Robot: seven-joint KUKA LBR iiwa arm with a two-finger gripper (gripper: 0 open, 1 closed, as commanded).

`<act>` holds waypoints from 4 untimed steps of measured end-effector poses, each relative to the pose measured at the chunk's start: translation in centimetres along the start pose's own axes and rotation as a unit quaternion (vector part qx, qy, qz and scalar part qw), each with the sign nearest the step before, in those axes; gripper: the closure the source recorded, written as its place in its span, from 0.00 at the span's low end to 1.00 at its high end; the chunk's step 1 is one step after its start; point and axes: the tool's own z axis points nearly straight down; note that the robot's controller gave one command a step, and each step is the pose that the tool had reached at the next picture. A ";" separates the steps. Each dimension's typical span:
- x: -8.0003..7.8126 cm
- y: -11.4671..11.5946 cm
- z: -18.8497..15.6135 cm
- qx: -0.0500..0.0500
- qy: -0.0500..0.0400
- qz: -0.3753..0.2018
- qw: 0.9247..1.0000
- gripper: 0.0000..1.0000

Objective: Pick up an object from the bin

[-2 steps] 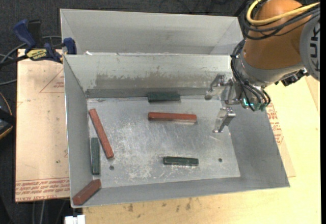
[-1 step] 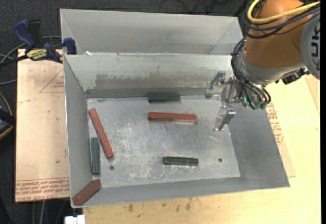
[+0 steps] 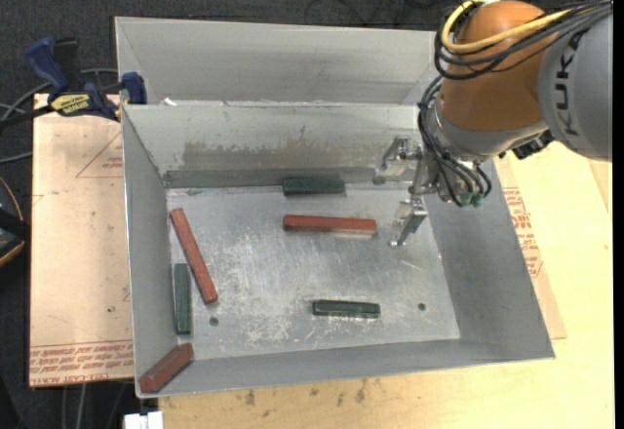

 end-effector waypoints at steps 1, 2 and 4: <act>-0.8 2.3 5.4 -0.001 0.006 0.033 0.999 0.00; -0.8 2.9 13.3 -0.002 -0.001 -0.011 1.000 1.00; 0.7 3.6 12.6 -0.001 0.006 0.007 1.000 0.00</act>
Offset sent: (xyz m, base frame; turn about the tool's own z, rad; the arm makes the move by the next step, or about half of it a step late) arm 0.0038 0.0279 -0.1405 -0.0234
